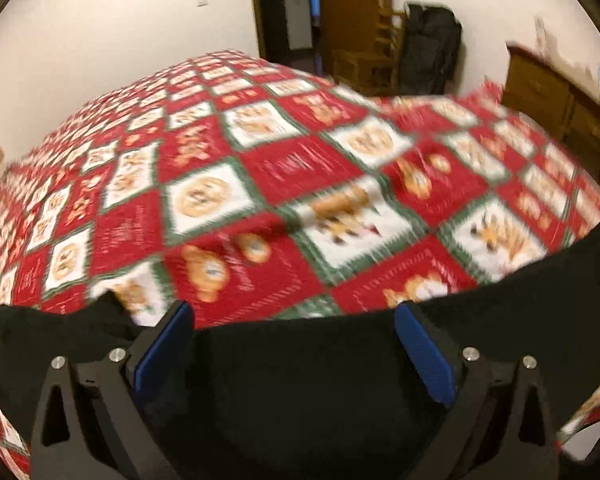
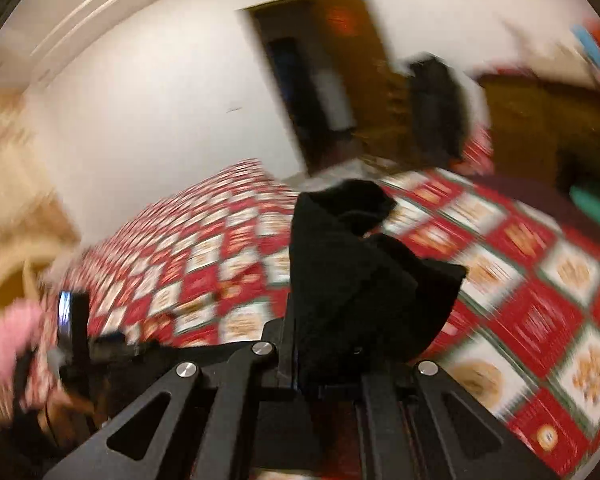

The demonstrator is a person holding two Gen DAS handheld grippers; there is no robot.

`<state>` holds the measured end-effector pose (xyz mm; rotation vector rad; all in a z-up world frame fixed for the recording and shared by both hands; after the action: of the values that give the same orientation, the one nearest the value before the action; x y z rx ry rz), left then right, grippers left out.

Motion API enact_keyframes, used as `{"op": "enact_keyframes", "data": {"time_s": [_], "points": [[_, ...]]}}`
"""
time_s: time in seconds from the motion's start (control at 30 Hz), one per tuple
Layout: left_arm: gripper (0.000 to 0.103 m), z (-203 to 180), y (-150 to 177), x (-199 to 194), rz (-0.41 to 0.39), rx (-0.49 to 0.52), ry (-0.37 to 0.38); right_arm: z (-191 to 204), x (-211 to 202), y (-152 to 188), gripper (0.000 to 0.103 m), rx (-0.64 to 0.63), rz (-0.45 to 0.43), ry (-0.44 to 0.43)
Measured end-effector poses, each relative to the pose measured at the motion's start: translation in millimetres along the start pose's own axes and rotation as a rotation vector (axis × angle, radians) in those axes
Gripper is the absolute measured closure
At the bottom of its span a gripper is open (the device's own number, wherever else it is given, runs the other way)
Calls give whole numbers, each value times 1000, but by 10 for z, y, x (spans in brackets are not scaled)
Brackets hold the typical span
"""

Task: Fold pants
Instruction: 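Lift the pants with the right gripper while the left gripper holds the folded edge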

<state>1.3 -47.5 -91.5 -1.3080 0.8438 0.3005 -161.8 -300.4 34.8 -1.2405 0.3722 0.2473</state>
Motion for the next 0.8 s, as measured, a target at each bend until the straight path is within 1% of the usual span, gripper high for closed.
{"op": "enact_keyframes", "data": {"time_s": [0.03,0.1,0.17,0.2,0.27,0.33,0.37,0.43,0.5,0.53,0.57,0.6,0.63,0.67,0.73,0.77,0.8], "points": [[0,87,-35,-87,-15,-27,14,264,37,0,97,-54,7,-48],[0,223,-70,-217,-42,-55,21,667,135,77,97,-124,38,-130],[0,376,-85,-333,-67,-71,11,1097,325,277,97,-205,85,-209],[0,452,-85,-367,-78,-76,3,1254,420,390,97,-240,106,-232],[0,617,-76,-417,-99,-79,-30,1606,656,725,97,-340,156,-274],[0,801,-45,-421,-106,-88,-77,1884,853,1091,97,-465,199,-290],[0,880,-28,-411,-103,-97,-88,1950,900,1213,97,-514,206,-285],[0,1044,49,-388,-92,-131,-108,2133,1033,1574,97,-650,230,-277],[0,1178,128,-359,-79,-163,-120,2197,1097,1758,96,-713,250,-258],[0,1227,164,-347,-71,-175,-122,2217,1117,1819,90,-742,259,-248],[0,1263,197,-341,-66,-182,-124,2234,1114,1834,76,-758,260,-252],[0,1295,226,-323,-58,-188,-127,2272,1079,1847,66,-773,266,-289],[0,1314,247,-307,-53,-192,-125,2277,1032,1846,47,-768,275,-319],[0,1324,263,-311,-50,-192,-123,2314,961,1836,42,-741,293,-378],[0,1315,265,-301,-49,-188,-117,2308,869,1770,42,-688,328,-458],[0,1313,267,-321,-52,-183,-114,2309,821,1752,42,-665,342,-483],[0,1301,261,-327,-54,-175,-113,2275,747,1657,42,-611,350,-525]]}}
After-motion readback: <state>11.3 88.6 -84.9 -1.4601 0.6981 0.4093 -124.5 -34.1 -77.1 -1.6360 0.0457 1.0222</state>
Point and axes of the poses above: each gripper's, at about its wrist camera, not at the fingertips, and x roughly the way its jaws point, z to its left, y to its underside, the point moved 8 cm from there along x, roughly the way its jaws point, and after that the axes turned 6 degrees about -z, right-handed, at the moved point
